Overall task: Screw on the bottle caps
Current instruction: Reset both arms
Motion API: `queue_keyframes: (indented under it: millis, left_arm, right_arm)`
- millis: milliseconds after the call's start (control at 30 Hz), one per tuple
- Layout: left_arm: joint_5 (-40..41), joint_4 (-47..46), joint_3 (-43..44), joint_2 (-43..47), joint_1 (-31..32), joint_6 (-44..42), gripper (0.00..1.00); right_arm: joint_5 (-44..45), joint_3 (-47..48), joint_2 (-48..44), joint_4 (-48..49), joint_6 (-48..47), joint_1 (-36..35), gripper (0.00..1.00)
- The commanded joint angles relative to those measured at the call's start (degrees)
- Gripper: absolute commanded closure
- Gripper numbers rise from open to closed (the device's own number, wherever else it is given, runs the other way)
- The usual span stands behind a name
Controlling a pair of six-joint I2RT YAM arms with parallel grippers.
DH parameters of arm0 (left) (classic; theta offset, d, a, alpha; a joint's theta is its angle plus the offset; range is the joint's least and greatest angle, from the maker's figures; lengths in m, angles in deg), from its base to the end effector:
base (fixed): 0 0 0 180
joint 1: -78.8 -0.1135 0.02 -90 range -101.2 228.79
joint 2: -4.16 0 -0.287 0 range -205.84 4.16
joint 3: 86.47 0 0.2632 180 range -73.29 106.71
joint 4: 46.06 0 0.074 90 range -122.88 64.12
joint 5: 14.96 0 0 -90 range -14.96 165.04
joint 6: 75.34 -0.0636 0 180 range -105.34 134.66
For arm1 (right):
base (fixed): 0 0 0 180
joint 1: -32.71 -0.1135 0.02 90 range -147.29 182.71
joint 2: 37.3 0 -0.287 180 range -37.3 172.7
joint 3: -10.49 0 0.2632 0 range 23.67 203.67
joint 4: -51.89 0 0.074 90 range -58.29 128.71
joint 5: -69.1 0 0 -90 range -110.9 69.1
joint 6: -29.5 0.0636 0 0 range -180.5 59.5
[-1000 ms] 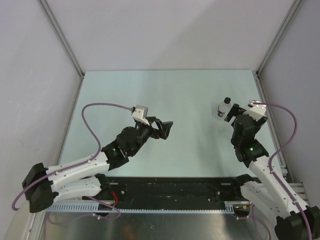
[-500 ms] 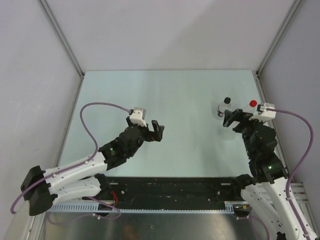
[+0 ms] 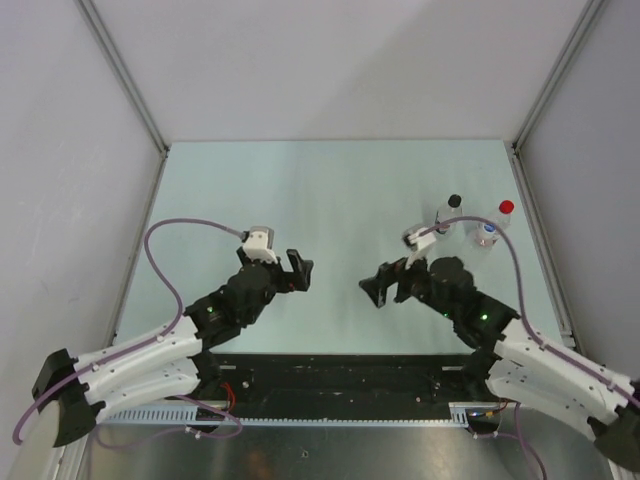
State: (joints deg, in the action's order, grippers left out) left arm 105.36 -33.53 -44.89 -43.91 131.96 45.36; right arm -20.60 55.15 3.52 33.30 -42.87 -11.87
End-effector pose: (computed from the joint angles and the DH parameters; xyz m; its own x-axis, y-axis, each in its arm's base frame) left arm 0.1526 -0.1501 0.2553 -0.3746 -0.2350 -0.8969 0.2482 0.9066 -0.3412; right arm 0.1416 0.1391 0.2837 -0.3843 0.0465 -0.9220 -0.6106 0.7363 0.2916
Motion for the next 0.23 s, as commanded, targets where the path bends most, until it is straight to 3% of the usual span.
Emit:
queue_keyframes:
  millis: [0, 200]
  left_arm:
    - [2.47, 0.26, -0.51, 1.65, -0.32, 2.36, 0.00]
    - [3.06, 3.02, -1.13, 3.96, -0.33, 3.16, 0.01]
  right_arm:
    - [13.07, -2.09, 2.58, 8.64, -1.76, -6.53, 0.01]
    - [13.89, -4.35, 2.11, 12.79, -2.39, -7.35, 0.01]
